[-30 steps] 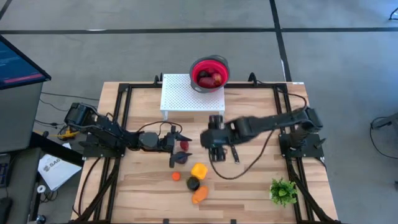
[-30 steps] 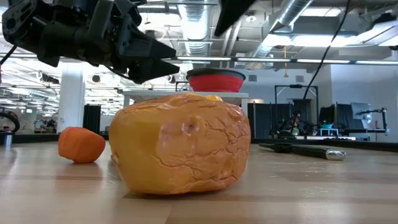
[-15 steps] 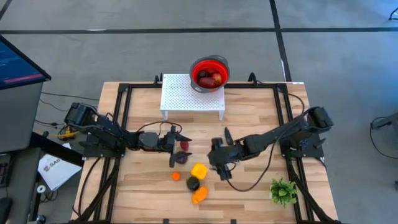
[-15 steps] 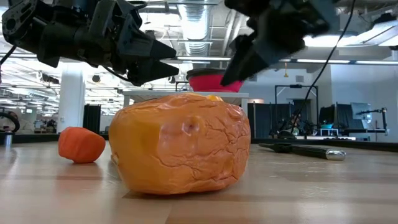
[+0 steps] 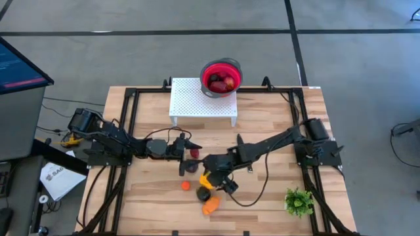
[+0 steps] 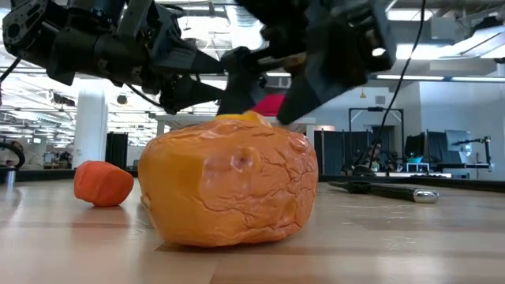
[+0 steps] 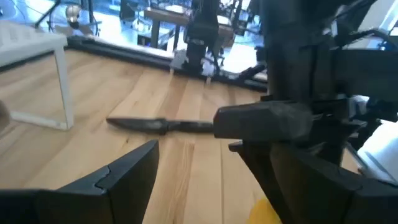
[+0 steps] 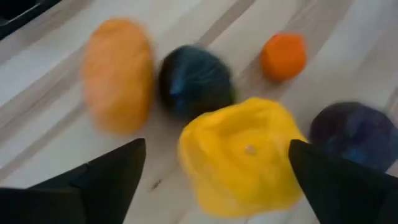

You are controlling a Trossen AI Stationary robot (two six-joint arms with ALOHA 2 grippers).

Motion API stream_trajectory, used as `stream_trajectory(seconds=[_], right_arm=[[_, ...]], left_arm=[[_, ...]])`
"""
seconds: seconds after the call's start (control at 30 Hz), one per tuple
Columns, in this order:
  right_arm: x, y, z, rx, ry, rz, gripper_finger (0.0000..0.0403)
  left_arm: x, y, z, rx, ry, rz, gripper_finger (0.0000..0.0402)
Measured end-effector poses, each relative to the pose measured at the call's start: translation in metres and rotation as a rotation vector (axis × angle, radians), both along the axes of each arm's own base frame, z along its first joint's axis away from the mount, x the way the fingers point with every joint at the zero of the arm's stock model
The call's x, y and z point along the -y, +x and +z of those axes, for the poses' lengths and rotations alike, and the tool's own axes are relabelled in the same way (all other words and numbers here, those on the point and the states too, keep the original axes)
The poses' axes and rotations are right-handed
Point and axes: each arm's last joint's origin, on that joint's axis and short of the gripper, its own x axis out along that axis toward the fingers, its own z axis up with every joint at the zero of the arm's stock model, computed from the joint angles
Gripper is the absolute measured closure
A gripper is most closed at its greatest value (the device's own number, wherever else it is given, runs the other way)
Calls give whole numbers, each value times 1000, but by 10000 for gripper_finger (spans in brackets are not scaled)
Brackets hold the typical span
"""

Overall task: Pick & Place Fruit
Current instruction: Put the yellow bell pepper into the strainer bowl on the shelf

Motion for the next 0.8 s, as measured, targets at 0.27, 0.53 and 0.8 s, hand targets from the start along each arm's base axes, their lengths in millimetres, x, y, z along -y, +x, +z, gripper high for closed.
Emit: stream_trajectory(seconds=[0.27, 0.53, 0.8], right_arm=[[-2, 23, -4, -76, -46, -5, 28], [-4, 14, 4, -112, -111, -28, 31], [-14, -8, 23, -124, -200, -108, 31]], left_arm=[[0, -2, -5, -43, -12, -1, 101], [-1, -1, -3, -25, -21, 31, 101], [-1, 0, -3, -26, -24, 39, 101]])
